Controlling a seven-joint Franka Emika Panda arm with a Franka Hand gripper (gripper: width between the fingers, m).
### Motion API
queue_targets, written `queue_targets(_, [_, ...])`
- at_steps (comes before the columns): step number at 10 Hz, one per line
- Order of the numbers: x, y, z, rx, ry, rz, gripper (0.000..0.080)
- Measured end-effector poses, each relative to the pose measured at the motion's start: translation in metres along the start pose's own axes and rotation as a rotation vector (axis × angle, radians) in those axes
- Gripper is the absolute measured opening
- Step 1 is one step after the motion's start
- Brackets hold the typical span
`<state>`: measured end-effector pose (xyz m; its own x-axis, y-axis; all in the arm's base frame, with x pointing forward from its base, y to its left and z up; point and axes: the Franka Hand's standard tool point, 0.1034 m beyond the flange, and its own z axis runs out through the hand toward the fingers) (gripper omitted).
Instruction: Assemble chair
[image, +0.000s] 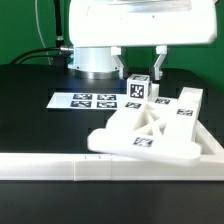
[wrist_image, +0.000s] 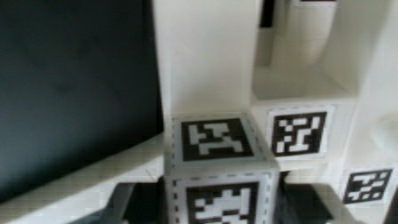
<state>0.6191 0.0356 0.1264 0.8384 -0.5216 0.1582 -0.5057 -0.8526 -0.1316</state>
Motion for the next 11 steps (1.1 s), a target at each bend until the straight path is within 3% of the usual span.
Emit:
queue_targets(6, [0.006,0.01,-0.002,0.008,0.003,0.342,0.0281])
queue_targets(9, [-0.002,-0.008,0.001,0.038,0.013,0.641,0.027])
queue_targets(11, [-0.003,-0.011,0.002,0.05,0.012,0.712,0.0256])
